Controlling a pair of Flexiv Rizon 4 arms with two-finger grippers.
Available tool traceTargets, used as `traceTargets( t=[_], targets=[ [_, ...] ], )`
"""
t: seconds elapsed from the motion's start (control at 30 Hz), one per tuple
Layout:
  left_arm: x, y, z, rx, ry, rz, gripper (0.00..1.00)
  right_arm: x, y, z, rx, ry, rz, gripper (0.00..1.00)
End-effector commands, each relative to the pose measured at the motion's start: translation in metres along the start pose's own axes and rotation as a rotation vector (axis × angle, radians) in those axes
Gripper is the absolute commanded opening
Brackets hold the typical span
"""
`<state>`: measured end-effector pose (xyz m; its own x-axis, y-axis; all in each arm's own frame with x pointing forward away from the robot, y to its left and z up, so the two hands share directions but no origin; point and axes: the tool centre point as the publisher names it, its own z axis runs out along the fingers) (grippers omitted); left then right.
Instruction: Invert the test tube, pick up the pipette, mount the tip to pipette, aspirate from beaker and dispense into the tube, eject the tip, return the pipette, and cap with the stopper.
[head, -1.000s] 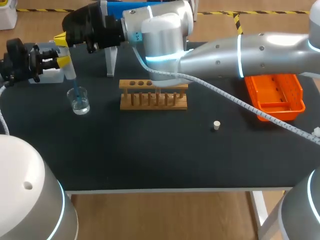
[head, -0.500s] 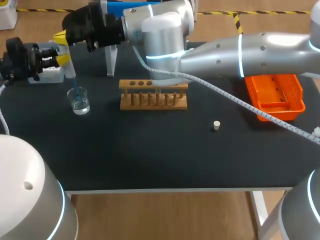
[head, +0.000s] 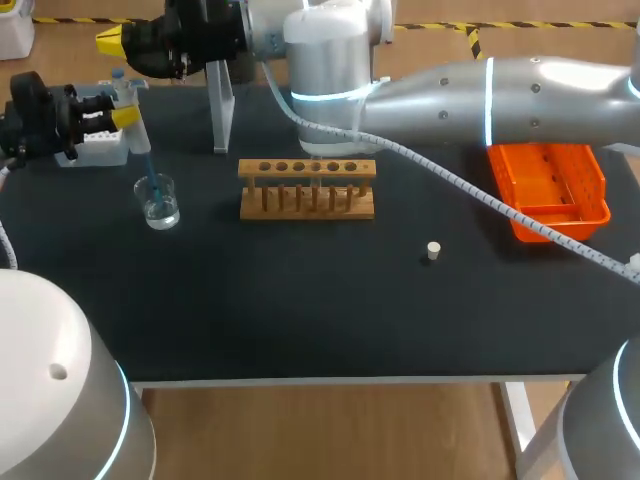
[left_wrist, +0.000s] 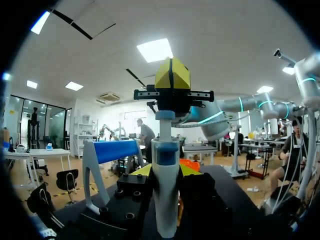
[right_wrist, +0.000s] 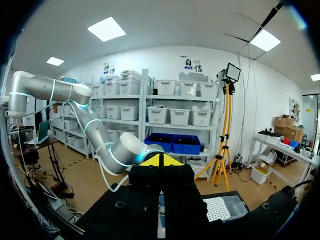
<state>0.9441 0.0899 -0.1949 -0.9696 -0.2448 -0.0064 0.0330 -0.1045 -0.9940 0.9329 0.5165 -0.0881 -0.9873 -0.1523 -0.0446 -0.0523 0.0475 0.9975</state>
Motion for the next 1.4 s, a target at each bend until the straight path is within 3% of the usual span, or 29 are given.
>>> traceTargets(
  t=[0.03,0.07,0.1,0.33,0.6,0.83,1.13,1.4],
  targets=[
    [-0.001,0.000,-0.001,0.000,0.006,-0.001,0.00,0.005,0.005,-0.006,0.008,-0.005,-0.003,0.00],
    [-0.001,0.000,-0.001,0.000,0.006,-0.001,0.00,0.006,0.005,-0.007,0.019,-0.014,-0.012,0.15],
    [-0.001,0.000,-0.001,0.000,0.006,-0.001,0.00,0.007,0.005,-0.008,0.021,-0.017,-0.012,1.00],
    [-0.001,0.000,-0.001,0.000,0.006,-0.001,0.00,0.011,0.011,-0.045,0.026,-0.009,-0.016,1.00],
    [-0.001,0.000,-0.001,0.000,0.006,-0.001,0.00,0.023,0.022,-0.129,0.051,-0.006,-0.034,1.00],
    [-0.001,0.000,-0.001,0.000,0.006,-0.001,0.00,0.029,0.016,-0.204,0.081,-0.032,-0.030,1.00],
    [-0.001,0.000,-0.001,0.000,0.006,-0.001,0.00,0.048,-0.013,-0.294,0.097,-0.045,-0.035,1.00],
    [-0.001,0.000,-0.001,0.000,0.006,-0.001,0.00,0.061,-0.059,-0.339,0.113,-0.038,-0.015,1.00]
  ],
)
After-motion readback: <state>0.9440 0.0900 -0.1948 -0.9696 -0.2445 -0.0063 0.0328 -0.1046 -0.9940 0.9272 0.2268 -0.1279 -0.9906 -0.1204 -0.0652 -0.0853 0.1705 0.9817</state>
